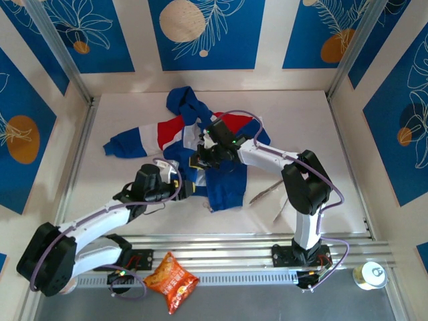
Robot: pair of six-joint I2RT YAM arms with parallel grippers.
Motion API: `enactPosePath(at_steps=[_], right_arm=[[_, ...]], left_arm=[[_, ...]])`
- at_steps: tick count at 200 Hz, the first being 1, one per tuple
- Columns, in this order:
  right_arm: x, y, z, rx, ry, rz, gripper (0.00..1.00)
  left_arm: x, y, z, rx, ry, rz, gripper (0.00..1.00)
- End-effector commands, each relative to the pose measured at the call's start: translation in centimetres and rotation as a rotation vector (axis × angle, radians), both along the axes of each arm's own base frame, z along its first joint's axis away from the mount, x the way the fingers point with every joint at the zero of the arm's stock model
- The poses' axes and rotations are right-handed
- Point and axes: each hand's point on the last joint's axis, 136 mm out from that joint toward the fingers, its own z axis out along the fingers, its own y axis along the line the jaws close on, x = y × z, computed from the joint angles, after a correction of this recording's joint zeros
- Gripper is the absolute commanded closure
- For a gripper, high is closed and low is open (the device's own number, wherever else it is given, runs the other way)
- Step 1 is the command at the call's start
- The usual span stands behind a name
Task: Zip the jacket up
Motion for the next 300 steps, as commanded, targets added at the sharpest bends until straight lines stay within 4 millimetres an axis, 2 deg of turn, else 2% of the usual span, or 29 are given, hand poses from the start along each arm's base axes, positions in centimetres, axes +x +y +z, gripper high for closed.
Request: enactPosePath(at_steps=[1,12,23,35,45,56,88,107,156,192,271,300], right_arm=[[0.2,0.4,0.5,0.007,0.022,0.003,1.0],[0.2,0.4,0.5,0.003,0.021,0.006,1.0],[0.2,0.3,0.5,-0.003,0.022,0.005,1.0],[0.1,0.2,0.5,-0.008,0.019,0.005,1.0],[0.1,0.1,0.5,-0.011,0.017,0.002,0.95],[0.1,-0.1,0.5,-0.015,0.014,-0.005,0.87],[-0.1,-0.5,1.4,0.013,-0.007,-0.008,0.62],[-0.3,-0.9,1.8,0.031,-0.018,-0.009,0.54],[-1.0,-1.4,2.4,0.114,-0.038,0.0,0.53],[-2.1,-0.7,3.9,0.237,-0.093,0.071,0.49],[-3.1,1.7,6.0,0.327,-0.182,0.195,0.5],[-2.6,0.5,6.9,0.317,-0.266,0.137,0.45]], left_arm=[[0.2,-1.0,0.7,-0.028,-0.016,-0.032,0.37],[0.3,-1.2,0.5,-0.03,-0.004,-0.029,0.4],[0.4,-1.3,0.3,-0.03,0.012,-0.027,0.48],[0.4,-1.3,0.1,-0.028,0.033,-0.021,0.69],[0.5,-1.2,0.0,-0.029,0.05,-0.007,0.87],[0.5,-1.0,-0.2,-0.03,0.072,0.009,1.0],[0.6,-0.7,0.1,-0.101,0.1,0.026,1.0],[0.7,-0.3,0.0,-0.15,0.113,0.042,1.0],[1.0,0.0,0.5,-0.264,0.152,0.036,1.0],[1.2,0.1,1.8,-0.364,0.174,-0.003,1.0],[0.9,-0.1,4.2,-0.464,0.201,-0.073,1.0],[0.9,0.3,4.5,-0.467,0.216,-0.058,1.0]])
